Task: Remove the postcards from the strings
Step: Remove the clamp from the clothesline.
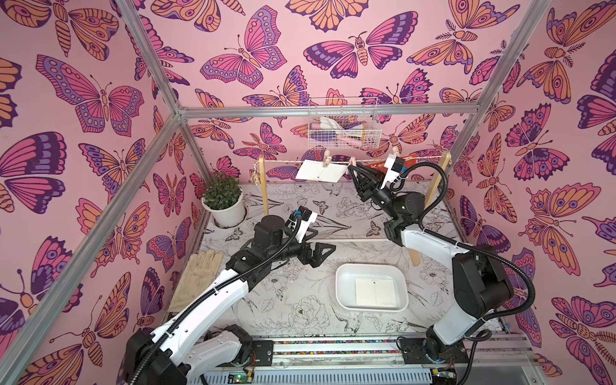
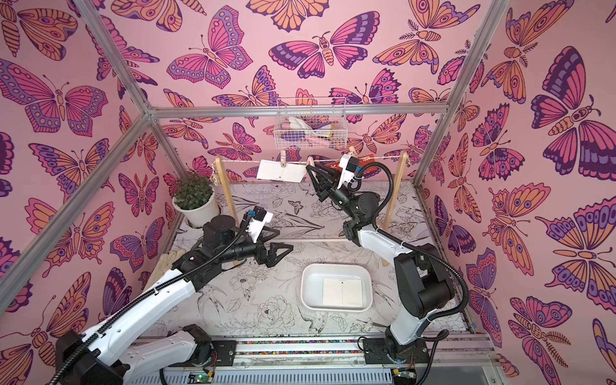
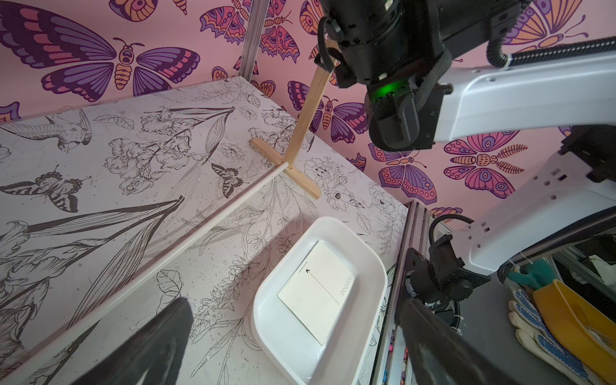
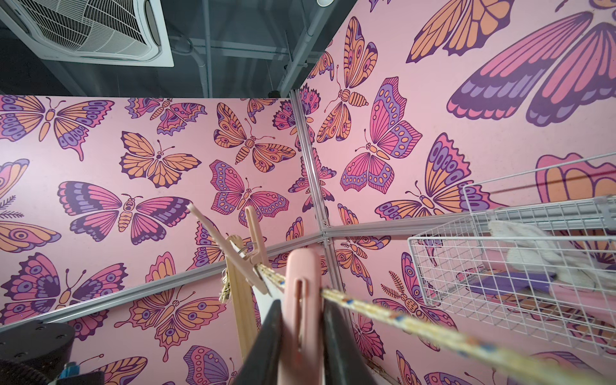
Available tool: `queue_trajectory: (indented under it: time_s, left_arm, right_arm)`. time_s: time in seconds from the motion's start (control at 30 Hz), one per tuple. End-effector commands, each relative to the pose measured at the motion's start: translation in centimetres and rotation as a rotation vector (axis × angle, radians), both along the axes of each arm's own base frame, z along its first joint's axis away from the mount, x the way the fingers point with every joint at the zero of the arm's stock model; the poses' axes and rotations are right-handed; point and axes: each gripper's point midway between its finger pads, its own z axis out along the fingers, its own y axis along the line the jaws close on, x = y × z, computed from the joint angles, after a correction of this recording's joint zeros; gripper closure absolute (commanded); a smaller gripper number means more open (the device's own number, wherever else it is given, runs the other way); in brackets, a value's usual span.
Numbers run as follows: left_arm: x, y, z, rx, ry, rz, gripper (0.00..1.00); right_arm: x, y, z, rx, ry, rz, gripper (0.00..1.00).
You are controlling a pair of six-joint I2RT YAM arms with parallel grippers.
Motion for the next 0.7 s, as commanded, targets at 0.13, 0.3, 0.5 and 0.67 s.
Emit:
queue_trajectory:
  time_s: [0.13,0.3,0.5,0.67]
  left_arm:
    - [0.23,0.01,-0.68,0.008,-0.003,-0.003,0.0]
    - [0.18,-0.01,-0.69,0.008,-0.002,-0.005,0.0]
    - [0.17,-0.09,-0.63,0.006,0.0,-0.009,0.0]
    - [0.2,-0.12,-0.8,0.008,0.007,-0.01,0.0]
  right_arm:
    - [-1.74,-0.7,2.15,0.019,-0.098,0.014,0.72]
    - [-1.83,-0.59,1.88,0.002,-0.085,0.038,0.6]
    - [-1.35,-1.1,1.51,-0.02,-0.065,0.044,0.45]
    - [-0.93,-0.63,1.31,-0.067,-0.073,0.038,0.35]
